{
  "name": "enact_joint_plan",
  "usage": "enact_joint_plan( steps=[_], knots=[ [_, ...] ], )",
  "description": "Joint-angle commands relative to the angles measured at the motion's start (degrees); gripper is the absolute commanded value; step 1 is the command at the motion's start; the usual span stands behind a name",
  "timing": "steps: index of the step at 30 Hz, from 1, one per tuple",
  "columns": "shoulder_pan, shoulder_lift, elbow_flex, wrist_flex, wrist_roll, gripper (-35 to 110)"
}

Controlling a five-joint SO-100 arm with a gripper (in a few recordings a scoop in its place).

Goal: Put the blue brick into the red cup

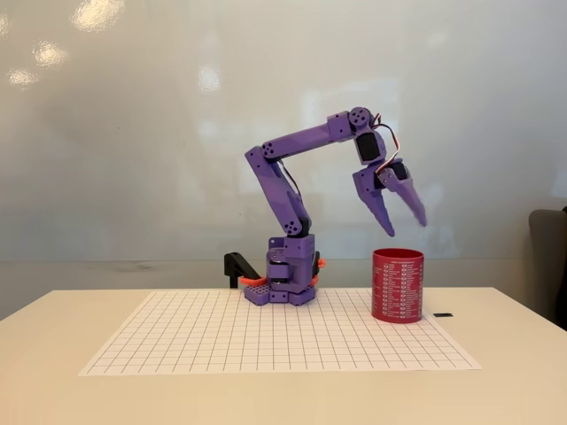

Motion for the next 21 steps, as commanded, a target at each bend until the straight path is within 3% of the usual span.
enact_joint_plan(
  steps=[1, 11, 21],
  knots=[
    [-0.97, 2.55, -0.09, -0.44, 0.26, 0],
    [1.85, 4.48, 1.23, -2.55, -1.93, 0],
    [32.08, 8.44, 1.14, -25.93, -11.95, -1]
  ],
)
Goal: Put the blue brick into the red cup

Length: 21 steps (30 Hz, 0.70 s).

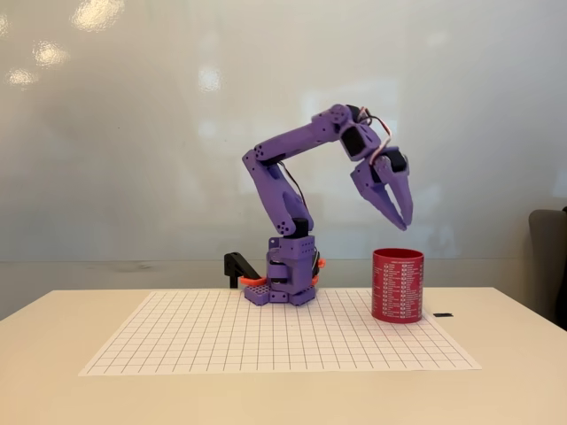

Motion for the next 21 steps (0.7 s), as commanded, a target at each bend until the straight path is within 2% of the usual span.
enact_joint_plan(
  steps=[1, 9, 13, 17, 21],
  knots=[
    [13.97, 3.16, -0.79, -12.13, -1.32, -1],
    [35.86, 8.26, 4.92, -33.93, 2.2, -1],
    [43.68, 14.24, 5.89, -34.8, 4.13, -1],
    [46.58, 27.33, 11.78, -34.63, 2.55, -1],
    [49.48, 41.57, 13.89, -27.42, 2.55, -1]
  ],
)
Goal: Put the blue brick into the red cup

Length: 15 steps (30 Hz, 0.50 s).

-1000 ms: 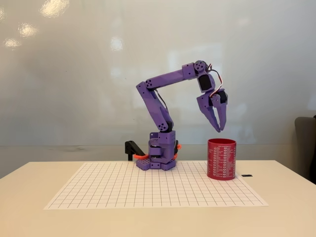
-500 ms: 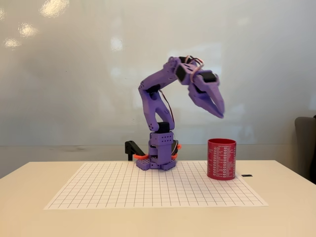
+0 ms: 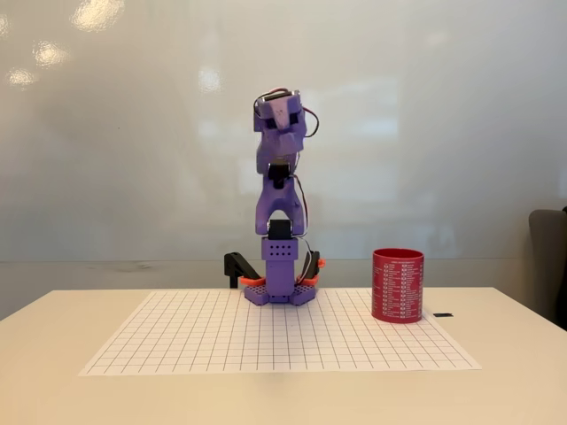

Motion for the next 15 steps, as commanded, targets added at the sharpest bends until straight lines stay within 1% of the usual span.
enact_joint_plan(
  steps=[1, 7, 9, 12, 15],
  knots=[
    [2.02, 15.56, 0.79, 6.24, 0.09, -1],
    [2.46, 32.61, 5.71, 14.59, -3.34, -1],
    [1.85, 32.61, 6.59, 17.49, -3.34, -1],
    [0.97, 32.61, 14.77, 16.17, -4.13, -1],
    [-0.7, 32.61, 28.12, 12.74, -4.92, -1]
  ],
)
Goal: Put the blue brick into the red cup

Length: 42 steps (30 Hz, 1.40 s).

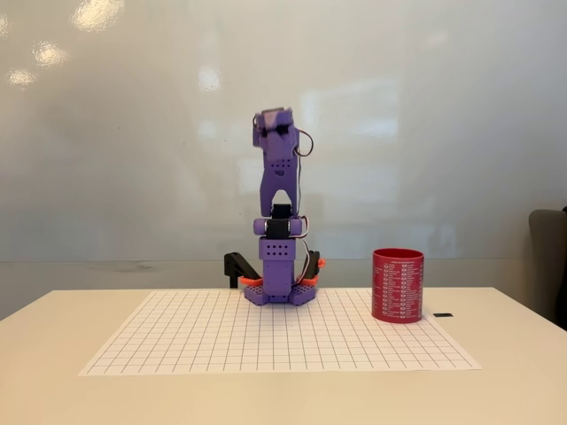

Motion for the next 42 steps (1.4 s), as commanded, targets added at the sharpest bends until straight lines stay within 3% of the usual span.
enact_joint_plan(
  steps=[1, 10, 19, 21, 25, 42],
  knots=[
    [-1.76, 0.26, 16.0, -3.08, 0.26, -1],
    [-1.85, 0.26, 40.69, -5.01, 2.55, -1],
    [-1.41, 0.26, 40.08, -3.25, 2.55, 0],
    [-1.41, 0.26, 40.08, -3.43, 2.55, 9],
    [-1.41, 0.26, 40.34, -4.22, 2.55, 1],
    [-1.49, 0.26, 40.87, -5.71, 6.68, 0]
  ],
)
